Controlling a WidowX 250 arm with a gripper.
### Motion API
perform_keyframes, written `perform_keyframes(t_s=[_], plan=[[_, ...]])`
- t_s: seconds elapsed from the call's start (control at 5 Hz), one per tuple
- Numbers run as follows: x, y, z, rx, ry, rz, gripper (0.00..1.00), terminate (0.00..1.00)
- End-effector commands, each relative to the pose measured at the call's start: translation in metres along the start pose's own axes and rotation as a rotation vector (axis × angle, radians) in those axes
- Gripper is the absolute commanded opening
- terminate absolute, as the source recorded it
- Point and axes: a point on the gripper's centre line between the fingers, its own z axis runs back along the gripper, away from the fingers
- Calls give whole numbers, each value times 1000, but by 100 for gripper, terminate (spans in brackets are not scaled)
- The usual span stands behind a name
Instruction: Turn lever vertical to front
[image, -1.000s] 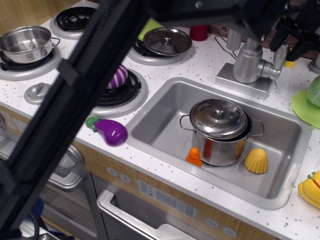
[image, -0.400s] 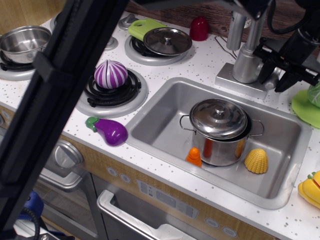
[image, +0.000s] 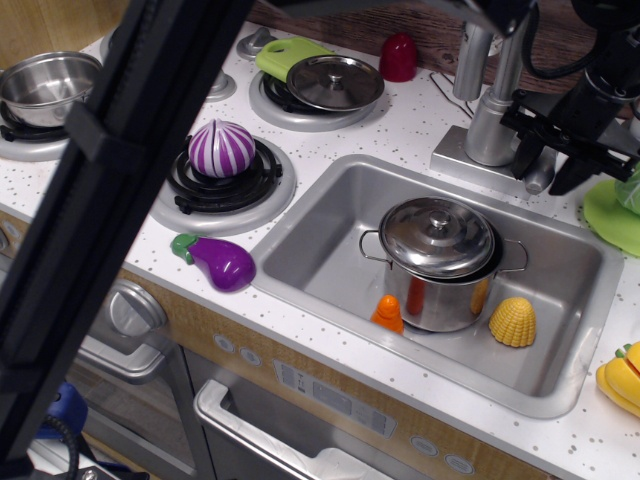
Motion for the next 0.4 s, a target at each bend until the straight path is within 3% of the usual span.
perform_keyframes(t_s=[0.0,0.2], plan=[[9,7,52,-1,-21,-21,100,0],[9,10,59,13,-21,-40,100,100]])
